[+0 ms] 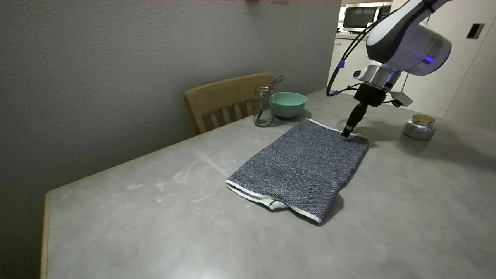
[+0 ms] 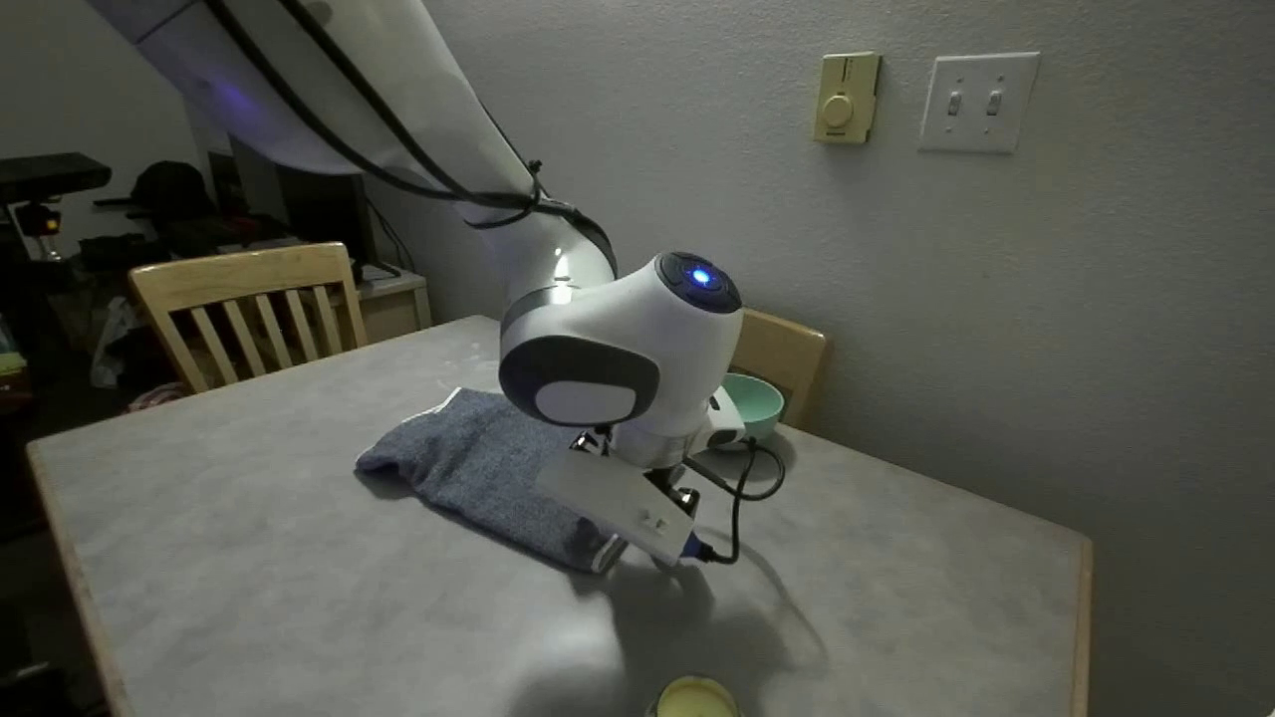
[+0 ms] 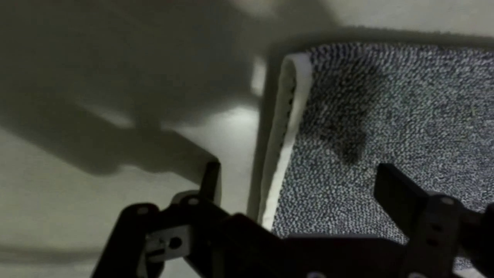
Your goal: Fold the towel in half from right to left
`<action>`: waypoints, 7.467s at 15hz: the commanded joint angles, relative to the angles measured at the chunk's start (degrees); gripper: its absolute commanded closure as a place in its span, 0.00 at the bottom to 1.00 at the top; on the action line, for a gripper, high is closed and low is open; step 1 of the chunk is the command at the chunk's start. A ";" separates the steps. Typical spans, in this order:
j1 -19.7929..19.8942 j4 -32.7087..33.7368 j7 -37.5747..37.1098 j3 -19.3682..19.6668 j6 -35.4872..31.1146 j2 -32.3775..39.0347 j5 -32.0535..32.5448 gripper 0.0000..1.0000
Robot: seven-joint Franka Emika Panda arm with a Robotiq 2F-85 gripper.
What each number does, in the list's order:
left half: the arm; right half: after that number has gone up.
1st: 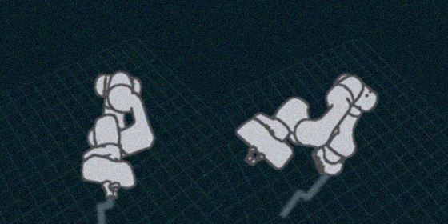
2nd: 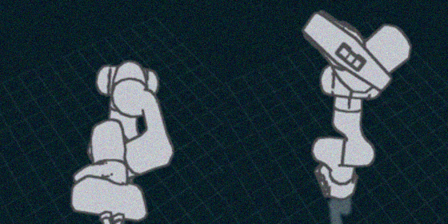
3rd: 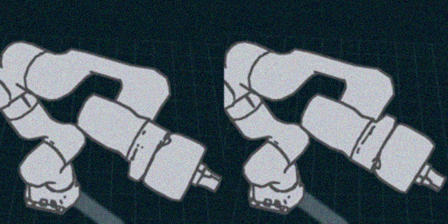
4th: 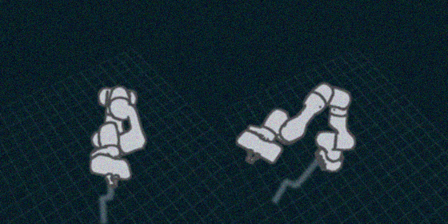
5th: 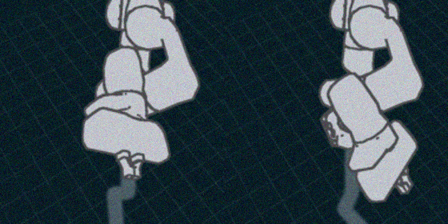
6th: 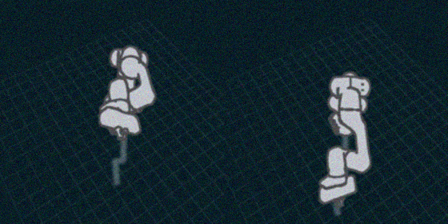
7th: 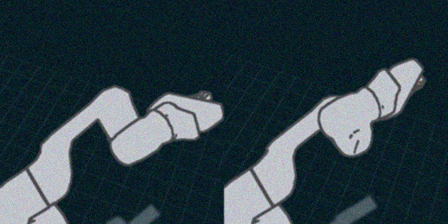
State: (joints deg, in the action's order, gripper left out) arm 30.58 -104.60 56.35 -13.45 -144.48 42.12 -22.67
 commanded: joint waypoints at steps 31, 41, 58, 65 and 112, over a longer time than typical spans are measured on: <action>-19.54 -8.06 -23.63 12.69 7.03 -18.60 21.76 0.98; -27.00 -3.15 -23.08 9.32 14.32 -19.40 27.11 0.98; -33.48 12.80 -23.04 7.04 30.33 -9.30 31.85 0.98; -34.89 11.69 -22.04 5.55 31.41 -10.26 32.03 0.98; -40.27 31.34 -12.92 1.15 41.98 9.52 31.18 0.66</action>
State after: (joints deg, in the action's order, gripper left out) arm -8.96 -80.39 41.36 -11.86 -107.56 47.35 8.59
